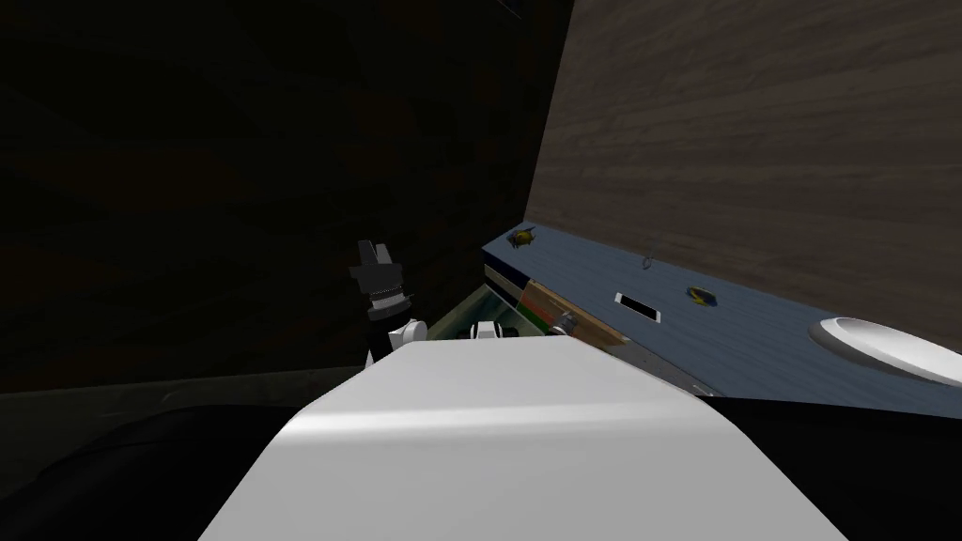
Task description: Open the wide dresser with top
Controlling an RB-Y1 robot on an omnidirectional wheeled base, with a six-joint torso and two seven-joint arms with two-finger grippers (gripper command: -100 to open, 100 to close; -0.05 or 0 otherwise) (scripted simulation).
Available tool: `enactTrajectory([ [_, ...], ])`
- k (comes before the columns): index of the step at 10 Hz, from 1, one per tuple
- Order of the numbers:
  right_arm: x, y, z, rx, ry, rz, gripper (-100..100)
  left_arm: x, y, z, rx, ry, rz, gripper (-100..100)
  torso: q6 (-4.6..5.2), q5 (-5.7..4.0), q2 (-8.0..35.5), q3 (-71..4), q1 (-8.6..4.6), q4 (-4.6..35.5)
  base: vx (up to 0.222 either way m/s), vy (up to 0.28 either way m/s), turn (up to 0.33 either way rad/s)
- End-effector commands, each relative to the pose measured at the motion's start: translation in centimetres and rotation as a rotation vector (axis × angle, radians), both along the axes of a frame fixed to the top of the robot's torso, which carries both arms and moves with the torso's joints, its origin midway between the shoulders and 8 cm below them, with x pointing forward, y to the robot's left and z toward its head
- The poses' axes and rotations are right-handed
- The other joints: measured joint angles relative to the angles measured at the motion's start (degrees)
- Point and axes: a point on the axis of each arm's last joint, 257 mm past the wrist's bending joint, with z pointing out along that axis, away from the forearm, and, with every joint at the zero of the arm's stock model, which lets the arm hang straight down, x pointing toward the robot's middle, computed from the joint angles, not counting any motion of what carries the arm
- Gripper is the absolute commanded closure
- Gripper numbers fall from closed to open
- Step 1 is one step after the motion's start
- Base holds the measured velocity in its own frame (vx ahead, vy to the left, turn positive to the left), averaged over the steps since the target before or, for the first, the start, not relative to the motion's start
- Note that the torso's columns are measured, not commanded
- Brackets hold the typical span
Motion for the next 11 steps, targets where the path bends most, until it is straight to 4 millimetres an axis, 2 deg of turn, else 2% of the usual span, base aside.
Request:
enactTrajectory([
  [1, 0.9, -0.4, 0.9, -0.016, -0.017, 0.002, 100, 0.0, 0.0, 0.0, 0.000, 0.000, 0.000, 0, 0.00, 0.06, -0.02, -0.03, 0.06, 0.02, -0.138, 0.147, -0.034],
  [2, 0.5, 0.1, 0.1, -0.001, 0.000, 0.005, 100, 0.0, 0.0, 0.0, 0.000, 0.000, 0.000, 0, -0.01, 0.05, -0.01, -0.03, 0.07, 0.02, -0.067, 0.075, -0.004],
  [3, 0.8, 0.6, 0.2, 0.001, -0.004, 0.014, 100, 0.0, 0.0, 0.0, 0.000, 0.000, 0.000, 0, -0.03, -0.01, -0.28, -0.17, -0.25, -0.02, -0.091, 0.098, -0.042],
  [7, 2.0, 1.1, 1.5, -0.016, -0.034, 0.028, 100, 0.0, 0.0, 0.0, 0.000, 0.000, 0.000, 0, 0.04, 0.03, 0.08, 0.02, 0.01, 0.03, -0.153, 0.145, -0.048],
  [8, 1.6, 1.4, 0.5, 0.005, -0.014, 0.034, 100, 0.0, 0.0, 0.0, 0.000, 0.000, 0.000, 0, 0.10, 0.04, 0.06, 0.01, -0.09, 0.02, -0.074, 0.069, 0.001],
  [10, -1.4, -1.0, 0.2, 0.013, -0.011, -0.062, 100, 0.0, 0.0, 0.0, 0.000, 0.000, 0.000, 0, -0.13, -0.17, -0.40, -0.23, -0.46, -0.08, -0.099, 0.041, 0.386],
  [11, -1.4, -1.0, 0.2, 0.013, -0.011, -0.062, 100, 0.0, 0.0, 0.0, 0.000, 0.000, 0.000, 0, -0.15, -0.13, -0.24, -0.14, -0.25, -0.03, -0.097, 0.042, 0.225],
])
